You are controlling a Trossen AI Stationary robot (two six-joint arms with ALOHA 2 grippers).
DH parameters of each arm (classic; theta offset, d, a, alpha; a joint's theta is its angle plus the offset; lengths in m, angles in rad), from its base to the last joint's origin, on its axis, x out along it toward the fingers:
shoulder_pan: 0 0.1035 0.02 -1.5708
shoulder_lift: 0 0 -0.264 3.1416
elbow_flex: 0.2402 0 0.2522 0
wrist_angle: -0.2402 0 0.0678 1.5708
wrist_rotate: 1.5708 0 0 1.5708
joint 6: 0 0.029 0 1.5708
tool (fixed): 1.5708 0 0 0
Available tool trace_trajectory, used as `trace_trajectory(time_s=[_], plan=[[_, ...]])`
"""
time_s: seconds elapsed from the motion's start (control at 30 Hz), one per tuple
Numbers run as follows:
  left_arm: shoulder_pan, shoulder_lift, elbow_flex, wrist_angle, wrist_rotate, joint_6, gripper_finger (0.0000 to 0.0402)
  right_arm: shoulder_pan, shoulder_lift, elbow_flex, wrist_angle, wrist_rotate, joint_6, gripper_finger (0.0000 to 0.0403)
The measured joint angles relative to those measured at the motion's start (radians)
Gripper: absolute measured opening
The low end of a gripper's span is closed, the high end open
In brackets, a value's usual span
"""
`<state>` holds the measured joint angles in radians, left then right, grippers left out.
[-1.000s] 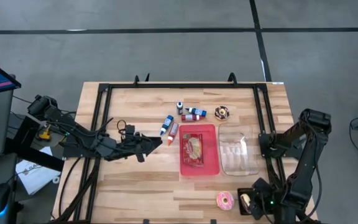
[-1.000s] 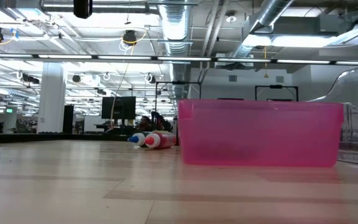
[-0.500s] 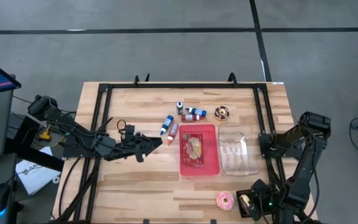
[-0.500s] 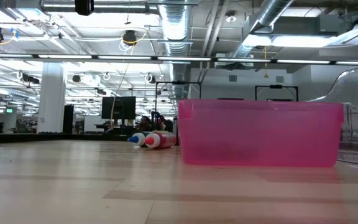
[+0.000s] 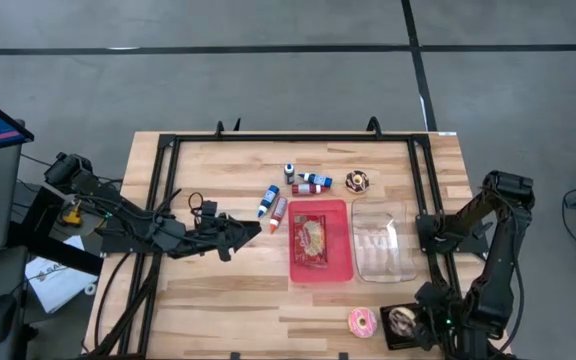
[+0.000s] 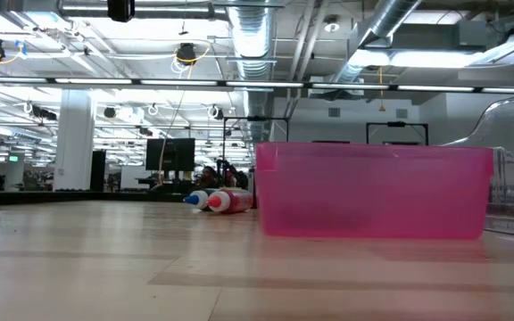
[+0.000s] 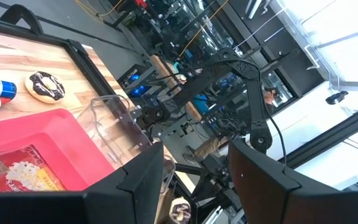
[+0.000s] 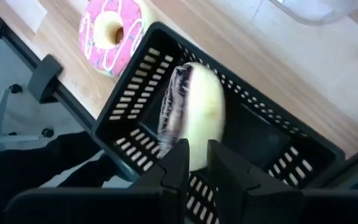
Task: Pick & Place Food Item
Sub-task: Put the bottom black donut into the black bin
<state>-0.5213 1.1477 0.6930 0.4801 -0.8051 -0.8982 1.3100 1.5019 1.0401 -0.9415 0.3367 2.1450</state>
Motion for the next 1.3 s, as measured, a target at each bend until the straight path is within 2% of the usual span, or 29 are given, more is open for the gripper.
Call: trace_trajectory(time_s=[0.73, 0.87, 1.3], plan=[[0.000, 0.000, 0.000, 0.000, -0.001, 0.002, 0.0177, -0.032, -0.025, 0.000, 0.009, 0.031, 0.002, 0.0052], [0.000, 0.000, 0.000, 0.000, -0.001, 0.002, 0.0177, -0.050, -0.023, 0.000, 0.065, 0.071, -0.006, 0.0052], [0.000, 0.000, 0.000, 0.000, -0.001, 0.002, 0.0177, -0.114, 0.100, 0.000, 0.206, 0.076, -0.032, 0.0052]])
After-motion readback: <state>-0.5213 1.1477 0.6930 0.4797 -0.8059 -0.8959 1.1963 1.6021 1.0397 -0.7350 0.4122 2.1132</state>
